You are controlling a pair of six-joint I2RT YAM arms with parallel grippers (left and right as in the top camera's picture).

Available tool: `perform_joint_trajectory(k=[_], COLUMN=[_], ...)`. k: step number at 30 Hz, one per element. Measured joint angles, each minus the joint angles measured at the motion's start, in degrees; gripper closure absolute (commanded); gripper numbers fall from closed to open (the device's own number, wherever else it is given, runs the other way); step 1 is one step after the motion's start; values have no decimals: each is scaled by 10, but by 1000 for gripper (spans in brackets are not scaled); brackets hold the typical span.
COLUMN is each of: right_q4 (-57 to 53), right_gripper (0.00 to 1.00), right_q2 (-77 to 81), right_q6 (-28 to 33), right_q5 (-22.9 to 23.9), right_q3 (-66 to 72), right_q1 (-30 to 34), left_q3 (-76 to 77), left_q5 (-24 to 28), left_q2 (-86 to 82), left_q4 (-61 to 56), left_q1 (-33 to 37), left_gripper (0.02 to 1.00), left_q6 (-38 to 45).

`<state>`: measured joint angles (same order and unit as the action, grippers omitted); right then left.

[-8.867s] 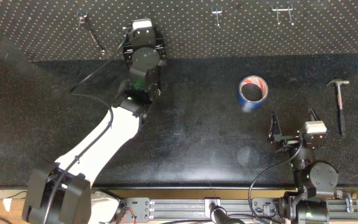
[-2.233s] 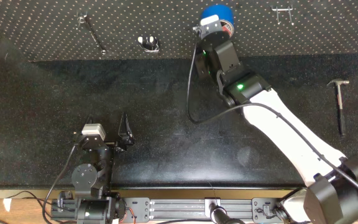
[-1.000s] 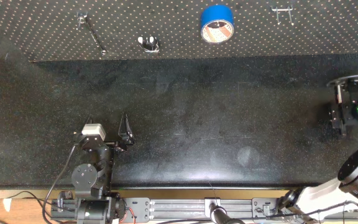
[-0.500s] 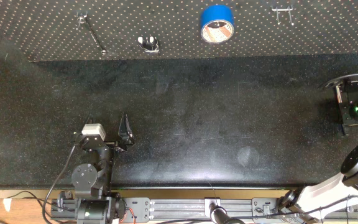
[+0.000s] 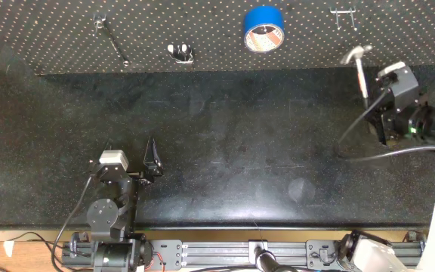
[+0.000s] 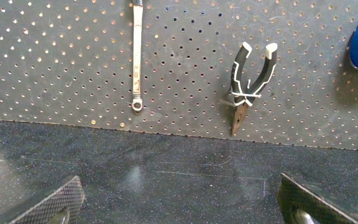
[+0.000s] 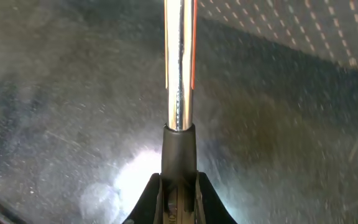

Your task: Place Tools Onto Pegboard

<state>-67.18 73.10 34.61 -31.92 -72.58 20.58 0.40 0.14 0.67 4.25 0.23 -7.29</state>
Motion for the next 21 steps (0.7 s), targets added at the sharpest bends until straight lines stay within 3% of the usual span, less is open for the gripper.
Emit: perform_joint_trajectory(k=[5,10,21], right_q4=[115,148,227], right_gripper=[925,925,923], right_q2=[10,79,138], right_q6=[-49,-63,-69], right_q5=[-18,-18,20], right_q3=[-7,-7,-7], right_q1=[-16,-38,-59], left_q3=[0,0,0], left_q5=[0,0,0], left_q2=[0,0,0], left_q4=[0,0,0], left_q1=[0,0,0], left_gripper=[23,23,23], left_q6=[0,0,0])
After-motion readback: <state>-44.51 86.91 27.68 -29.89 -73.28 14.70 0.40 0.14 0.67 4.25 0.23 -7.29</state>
